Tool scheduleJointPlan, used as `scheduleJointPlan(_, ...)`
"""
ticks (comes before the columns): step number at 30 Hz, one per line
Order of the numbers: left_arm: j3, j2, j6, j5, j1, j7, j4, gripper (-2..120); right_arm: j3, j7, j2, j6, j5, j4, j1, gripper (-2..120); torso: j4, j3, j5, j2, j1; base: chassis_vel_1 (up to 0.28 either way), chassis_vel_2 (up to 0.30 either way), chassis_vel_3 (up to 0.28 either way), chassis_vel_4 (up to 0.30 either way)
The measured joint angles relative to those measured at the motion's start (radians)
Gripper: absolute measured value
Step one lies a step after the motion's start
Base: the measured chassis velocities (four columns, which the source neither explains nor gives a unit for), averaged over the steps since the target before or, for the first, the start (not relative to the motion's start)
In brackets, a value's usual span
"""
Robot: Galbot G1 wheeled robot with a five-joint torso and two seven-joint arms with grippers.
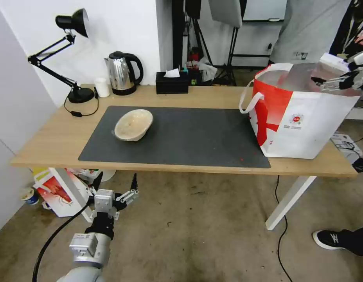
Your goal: Pick up the trash from the table and place it into the takeout bag.
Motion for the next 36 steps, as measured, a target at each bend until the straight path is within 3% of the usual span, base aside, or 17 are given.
scheduleJointPlan(6,0.000,0.000,0.000,0.000,0.000,0.000,0.000,100,0.071,0.182,-0.070,0.063,0.198,0.232,-0.028,100,0.0004,0.000,-0.0003,0.000,0.000,0.000,0.000,0.000,0.000)
scheduleJointPlan(13,0.000,0.000,0.000,0.000,0.000,0.000,0.000,100,0.143,0.281,-0.102,0.100,0.280,0.373,-0.042,100,0.0002,0.000,-0.0005,0.000,0.000,0.000,0.000,0.000,0.000)
scheduleJointPlan(20,0.000,0.000,0.000,0.000,0.000,0.000,0.000,100,0.193,0.303,-0.098,0.128,0.284,0.414,-0.063,100,0.0002,0.000,-0.0003,0.000,0.000,0.000,0.000,0.000,0.000)
scheduleJointPlan(21,0.000,0.000,0.000,0.000,0.000,0.000,0.000,100,0.269,0.309,-0.091,0.137,0.284,0.433,-0.107,100,0.0003,0.000,0.0002,0.000,0.000,0.000,0.000,0.000,0.000)
scheduleJointPlan(23,0.000,0.000,0.000,0.000,0.000,0.000,0.000,100,0.274,0.310,-0.090,0.138,0.284,0.434,-0.110,100,0.0003,0.000,0.0001,0.000,0.000,0.000,0.000,0.000,0.000)
scheduleJointPlan(24,0.000,0.000,0.000,0.000,0.000,0.000,0.000,100,0.323,0.313,-0.077,0.152,0.278,0.446,-0.137,100,0.0001,0.000,-0.0008,0.000,0.000,0.000,0.000,0.000,0.000)
scheduleJointPlan(36,0.000,0.000,0.000,0.000,0.000,0.000,0.000,100,0.386,0.318,-0.035,0.184,0.256,0.477,-0.172,100,0.0002,0.000,0.0000,0.000,0.000,0.000,0.000,0.000,0.000)
